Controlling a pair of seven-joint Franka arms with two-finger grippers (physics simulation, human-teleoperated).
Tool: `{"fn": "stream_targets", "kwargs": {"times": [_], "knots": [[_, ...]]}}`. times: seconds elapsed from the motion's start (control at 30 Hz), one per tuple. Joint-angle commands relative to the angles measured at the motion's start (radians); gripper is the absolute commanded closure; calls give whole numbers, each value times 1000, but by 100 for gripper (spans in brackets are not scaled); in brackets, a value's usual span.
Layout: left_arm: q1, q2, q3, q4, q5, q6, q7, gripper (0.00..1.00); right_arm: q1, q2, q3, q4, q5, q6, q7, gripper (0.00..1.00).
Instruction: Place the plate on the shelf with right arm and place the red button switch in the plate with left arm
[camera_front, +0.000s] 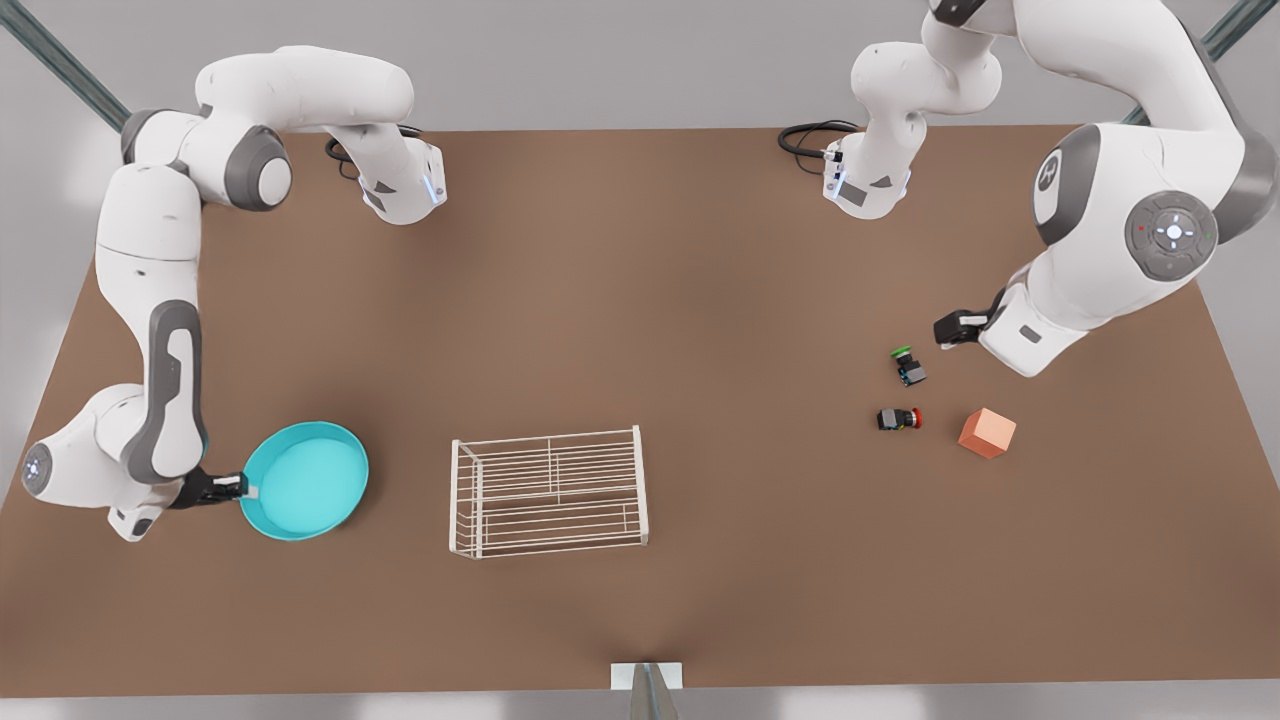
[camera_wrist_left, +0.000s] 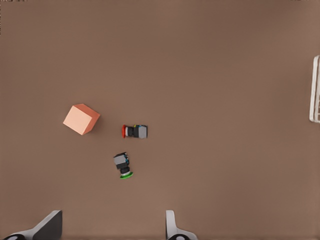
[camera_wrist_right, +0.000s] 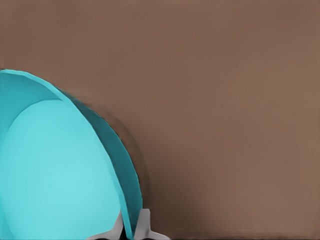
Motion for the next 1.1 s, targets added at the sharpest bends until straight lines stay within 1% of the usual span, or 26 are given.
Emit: {"fn": "stream_targets", "kwargs": {"times": [0.0, 0.03, 0.1, 0.2, 0.23, 0.33, 0.37, 0.47, 0.57, 0.63, 0.67, 0.73, 0.77, 0.8, 0.83, 0.87, 0.93, 0.97, 1.03, 1.07], "knots": [[34, -1, 0, 1, 1, -2, -76, 0, 0, -29, 1, 3, -1, -108, -115, 79], [45, -1, -1, 1, 2, -34, -76, 0, 0, -43, 1, 6, -1, -136, -126, 79], [45, -11, -1, 1, 2, -38, -76, 0, 3, -82, 3, 14, 24, -189, -138, 79], [65, -6, 0, 1, 2, -32, -76, 0, 5, -152, 61, 40, 59, -248, -132, 79], [66, -4, 0, 1, 2, -31, -76, 0, 8, -166, 98, 57, 61, -257, -124, 79], [65, -1, -1, -1, 1, -29, -76, 0, 29, -191, 199, 110, 64, -314, 37, 79], [63, -1, -3, -1, 1, -29, -76, 0, 55, -191, 207, 133, 64, -317, 93, 79], [55, 0, -7, -4, -5, -31, -74, 0, 123, -191, 279, 175, 64, -320, 339, 79], [54, 6, -21, -7, -5, -35, -74, 0, 236, -175, 284, 224, 62, -272, 526, 79], [59, 25, -21, -7, -5, -29, -74, 0, 290, -137, 284, 261, 61, -223, 592, 79], [54, 64, -24, -7, -4, -2, -63, 0, 310, -126, 284, 265, 61, -196, 641, 79], [55, 158, -44, -7, 4, 89, 52, 0, 341, -112, 284, 267, 62, -145, 681, 79], [55, 189, -44, -7, 24, 133, 44, 0, 350, -111, 284, 267, 61, -116, 683, 79], [57, 195, -38, -42, 33, 184, 32, 0, 353, -100, 282, 267, 61, -105, 684, 79], [51, 175, -14, -184, 33, 305, -49, 0, 360, -95, 282, 271, 59, -87, 684, 79], [39, 126, 13, -367, 30, 451, -262, 0, 365, -79, 276, 271, 58, -73, 683, 79], [37, 117, 13, -514, 28, 641, -648, 0, 376, -72, 278, 259, 53, -59, 679, 79], [39, 117, 23, -574, 27, 751, -813, 0, 377, -74, 278, 251, 44, -61, 676, 79], [23, 115, 31, -619, 27, 824, -1071, 0, 380, -72, 276, 236, 39, -62, 676, 79], [23, 115, 33, -640, 27, 894, -1200, 0, 387, -72, 276, 235, 24, -62, 675, 79]]}}
